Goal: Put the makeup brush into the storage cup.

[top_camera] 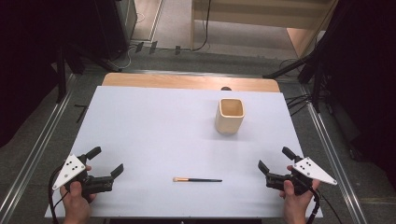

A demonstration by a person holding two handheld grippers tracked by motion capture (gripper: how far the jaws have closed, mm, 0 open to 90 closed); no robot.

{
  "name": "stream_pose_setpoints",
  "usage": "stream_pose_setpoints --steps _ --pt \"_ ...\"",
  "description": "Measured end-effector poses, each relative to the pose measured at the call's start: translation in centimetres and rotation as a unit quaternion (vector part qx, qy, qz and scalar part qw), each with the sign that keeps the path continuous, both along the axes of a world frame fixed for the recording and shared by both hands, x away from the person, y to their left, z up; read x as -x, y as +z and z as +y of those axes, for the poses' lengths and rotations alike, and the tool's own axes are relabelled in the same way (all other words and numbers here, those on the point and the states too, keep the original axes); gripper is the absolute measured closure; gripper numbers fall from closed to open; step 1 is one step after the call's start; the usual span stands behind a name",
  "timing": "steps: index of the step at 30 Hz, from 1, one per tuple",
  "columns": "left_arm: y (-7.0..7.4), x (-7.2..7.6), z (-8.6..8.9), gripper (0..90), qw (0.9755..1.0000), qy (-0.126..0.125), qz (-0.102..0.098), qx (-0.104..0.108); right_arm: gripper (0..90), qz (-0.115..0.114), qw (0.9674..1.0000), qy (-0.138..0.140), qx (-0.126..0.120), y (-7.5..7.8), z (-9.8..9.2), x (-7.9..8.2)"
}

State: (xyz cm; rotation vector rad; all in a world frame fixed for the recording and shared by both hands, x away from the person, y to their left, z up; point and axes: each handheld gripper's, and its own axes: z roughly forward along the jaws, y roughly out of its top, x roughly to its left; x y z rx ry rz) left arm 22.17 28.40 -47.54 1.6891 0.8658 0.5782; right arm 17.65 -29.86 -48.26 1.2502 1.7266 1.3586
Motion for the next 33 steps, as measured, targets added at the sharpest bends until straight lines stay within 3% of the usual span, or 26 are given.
stream_pose_setpoints --steps 9,20,23,28,33 --pt "-0.1 0.1 -0.4 0.4 0.9999 -0.006 0.005 -0.01 1.0 0.004 1.0 0.0 0.003 0.1 0.1 0.0" --pt "0.0 0.1 -0.5 0.4 1.0 -0.002 0.003 -0.007 1.0 0.011 0.9997 0.01 0.019 0.4 1.0 -0.4" --pt "0.0 0.1 -0.6 0.4 1.0 -0.003 0.003 -0.008 5.0 0.016 0.999 0.026 0.032 0.7 1.4 -0.6" --pt "0.0 0.2 -0.7 0.4 1.0 -0.004 0.002 -0.008 13.4 0.013 0.9987 0.03 0.039 1.2 2.0 -0.9" --pt "-0.1 0.1 -0.9 0.4 0.9999 -0.005 0.004 -0.008 13.4 0.012 0.9985 0.039 0.036 1.4 2.4 -1.1"
